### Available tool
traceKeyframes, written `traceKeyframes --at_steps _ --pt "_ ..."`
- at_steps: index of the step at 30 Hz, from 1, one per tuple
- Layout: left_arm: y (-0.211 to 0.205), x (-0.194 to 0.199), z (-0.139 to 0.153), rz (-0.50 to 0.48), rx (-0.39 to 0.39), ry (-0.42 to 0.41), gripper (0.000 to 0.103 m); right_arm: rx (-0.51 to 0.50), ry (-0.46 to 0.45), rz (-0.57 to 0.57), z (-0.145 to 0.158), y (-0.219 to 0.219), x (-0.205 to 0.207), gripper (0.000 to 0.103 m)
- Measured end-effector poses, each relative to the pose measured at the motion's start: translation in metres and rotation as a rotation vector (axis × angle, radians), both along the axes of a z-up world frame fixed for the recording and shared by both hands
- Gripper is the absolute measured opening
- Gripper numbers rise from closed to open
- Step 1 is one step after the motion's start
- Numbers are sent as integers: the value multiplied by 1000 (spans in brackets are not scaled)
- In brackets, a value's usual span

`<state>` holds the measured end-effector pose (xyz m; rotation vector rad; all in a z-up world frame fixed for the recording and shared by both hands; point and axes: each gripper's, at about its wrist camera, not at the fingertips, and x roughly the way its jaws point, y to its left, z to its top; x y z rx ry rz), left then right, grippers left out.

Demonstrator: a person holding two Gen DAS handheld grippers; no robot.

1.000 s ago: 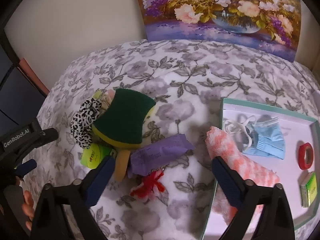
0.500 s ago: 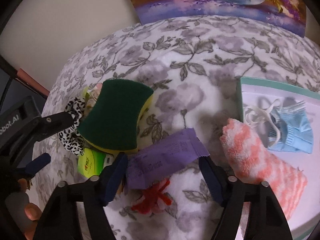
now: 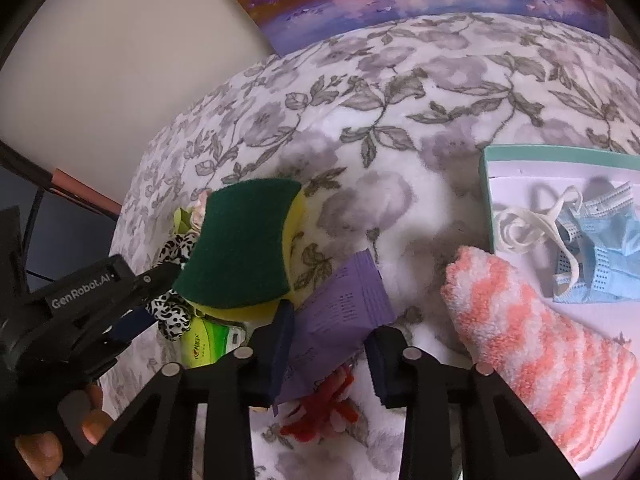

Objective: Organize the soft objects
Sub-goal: 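Grasp the leopard-print scrunchie with the left tool while the right tool grasps the purple packet, then lift and carry the scrunchie with the left tool while the right tool carries the packet to the tray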

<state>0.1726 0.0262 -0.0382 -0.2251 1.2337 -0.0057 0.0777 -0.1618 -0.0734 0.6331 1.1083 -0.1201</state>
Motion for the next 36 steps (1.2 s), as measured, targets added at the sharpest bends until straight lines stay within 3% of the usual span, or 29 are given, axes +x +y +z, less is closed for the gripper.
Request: traceKeyframes --at_steps 6,8,22,36 --pt "10 0 1 21 -56 5 33 -1 -24 10 11 -4 -6 19" --pt "12 0 2 27 -75 7 24 -7 -35 15 17 -5 -7 14" --pt "28 -4 23 63 -161 -34 18 -67 -121 22 59 -15 -20 9" --pt "1 -30 82 -20 -164 -174 18 -99 -195 -50 96 -46 -46 9"
